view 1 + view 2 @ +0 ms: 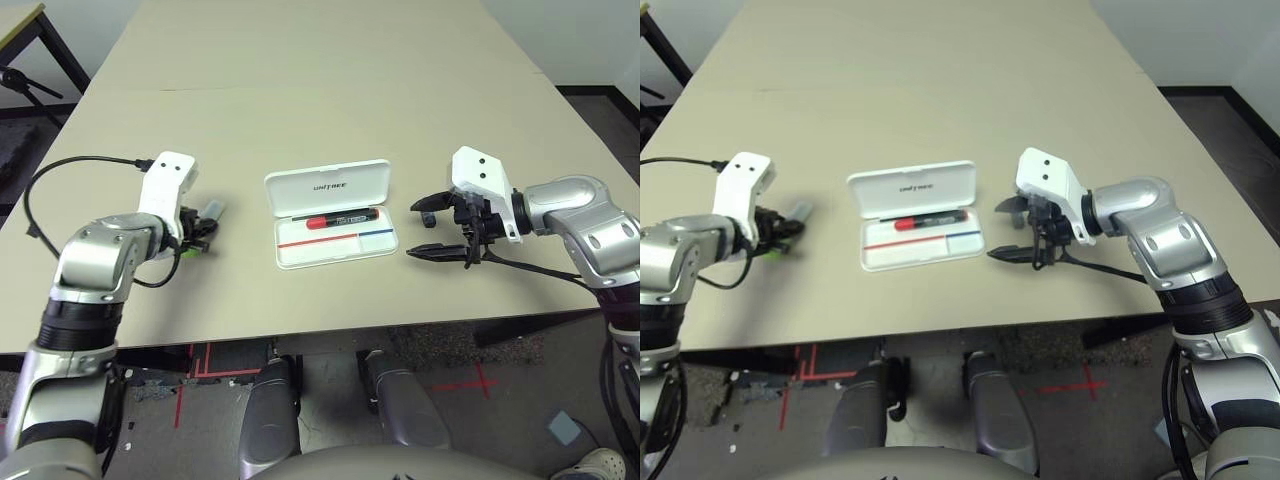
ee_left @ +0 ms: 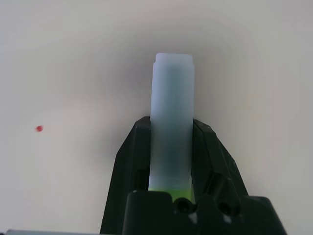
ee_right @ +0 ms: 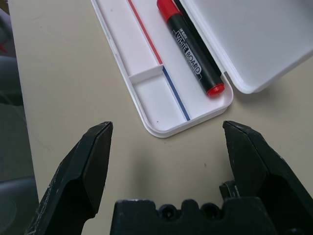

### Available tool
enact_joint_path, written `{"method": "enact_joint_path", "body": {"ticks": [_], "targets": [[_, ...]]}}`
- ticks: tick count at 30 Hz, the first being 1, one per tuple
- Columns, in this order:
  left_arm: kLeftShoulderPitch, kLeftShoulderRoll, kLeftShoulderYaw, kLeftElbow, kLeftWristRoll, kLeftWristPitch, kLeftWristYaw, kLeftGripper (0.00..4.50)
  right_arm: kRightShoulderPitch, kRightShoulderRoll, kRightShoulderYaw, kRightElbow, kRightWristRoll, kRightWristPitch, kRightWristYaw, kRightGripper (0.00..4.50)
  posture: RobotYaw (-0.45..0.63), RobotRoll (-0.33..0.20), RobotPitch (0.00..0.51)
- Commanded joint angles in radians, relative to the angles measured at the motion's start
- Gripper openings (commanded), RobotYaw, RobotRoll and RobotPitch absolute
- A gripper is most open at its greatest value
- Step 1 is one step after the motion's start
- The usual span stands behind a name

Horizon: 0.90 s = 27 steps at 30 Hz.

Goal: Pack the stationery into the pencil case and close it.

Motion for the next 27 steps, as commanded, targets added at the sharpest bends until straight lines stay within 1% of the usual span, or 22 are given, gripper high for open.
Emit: {"method": "enact_joint_path", "body": {"ticks": [1,7,10,14,17,20,27], "targets": [[0.07,0.064,-0.03,-0.092,-0.026,-0.132,-0.134,1.09,-0.007,-0.007,0.006,0.011,-0.009,-0.013,0.0,4.5,-0.11,0.0,0.193],[0.098,0.119,-0.022,-0.184,-0.058,-0.232,-0.262,1.09,-0.011,-0.014,0.008,0.027,-0.018,-0.021,0.008,4.5,-0.11,0.0,0.194],[0.102,0.158,-0.049,-0.249,-0.055,-0.278,-0.324,1.09,-0.009,-0.017,0.007,0.031,-0.022,-0.023,0.01,4.5,-0.11,0.0,0.194],[0.054,0.172,-0.092,-0.323,-0.058,-0.277,-0.362,1.09,-0.005,-0.022,0.008,0.035,-0.028,-0.027,0.011,4.5,-0.11,0.0,0.192],[-0.011,0.154,-0.132,-0.347,-0.056,-0.265,-0.369,1.09,-0.001,-0.026,0.008,0.037,-0.03,-0.029,0.011,4.5,-0.11,0.0,0.192],[-0.092,0.122,-0.188,-0.339,-0.04,-0.265,-0.37,1.09,0.002,-0.033,0.013,0.041,-0.039,-0.036,0.012,4.5,-0.12,0.0,0.19],[-0.255,-0.015,-0.345,-0.299,0.0,-0.269,-0.374,1.09,0.001,-0.035,0.02,0.049,-0.049,-0.046,0.009,4.5,-0.12,0.0,0.183]]}}
